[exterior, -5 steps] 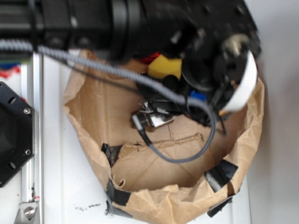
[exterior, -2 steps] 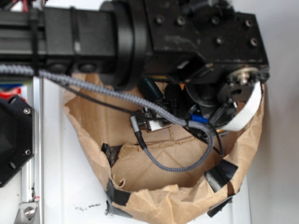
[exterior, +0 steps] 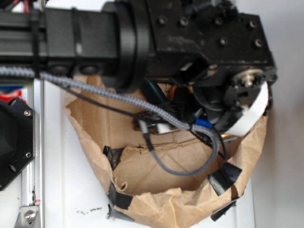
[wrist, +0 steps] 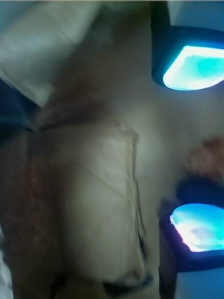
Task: Grab the shell.
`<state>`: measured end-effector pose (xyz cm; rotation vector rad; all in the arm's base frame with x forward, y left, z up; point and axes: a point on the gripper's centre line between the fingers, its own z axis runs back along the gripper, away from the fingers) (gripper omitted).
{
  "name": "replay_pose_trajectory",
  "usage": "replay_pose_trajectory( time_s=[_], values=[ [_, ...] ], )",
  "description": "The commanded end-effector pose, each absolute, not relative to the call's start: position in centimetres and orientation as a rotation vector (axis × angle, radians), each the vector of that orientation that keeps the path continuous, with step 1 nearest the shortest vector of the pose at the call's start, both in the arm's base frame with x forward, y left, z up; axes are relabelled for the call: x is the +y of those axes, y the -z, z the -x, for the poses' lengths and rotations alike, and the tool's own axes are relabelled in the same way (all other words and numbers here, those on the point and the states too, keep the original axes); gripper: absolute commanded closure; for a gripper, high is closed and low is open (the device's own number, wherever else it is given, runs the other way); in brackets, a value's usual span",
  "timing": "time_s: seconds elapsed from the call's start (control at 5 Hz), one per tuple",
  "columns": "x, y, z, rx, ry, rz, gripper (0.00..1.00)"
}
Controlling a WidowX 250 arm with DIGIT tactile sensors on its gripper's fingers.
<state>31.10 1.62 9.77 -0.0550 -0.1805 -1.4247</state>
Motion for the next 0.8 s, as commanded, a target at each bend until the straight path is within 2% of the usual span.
replay_pose_trajectory(
  time_s=[0.0, 0.2, 0.4, 0.6],
  values=[
    [5.1, -11.2, -29.9, -0.19, 1.51, 0.025, 0.0],
    [6.3, -11.4, -29.5, -0.136, 1.515, 0.029, 0.0],
    [7.3, -10.4, -30.1, -0.154, 1.5, -0.05, 0.0],
    [7.6, -9.1, -31.0, -0.188, 1.496, -0.101, 0.0]
  ],
)
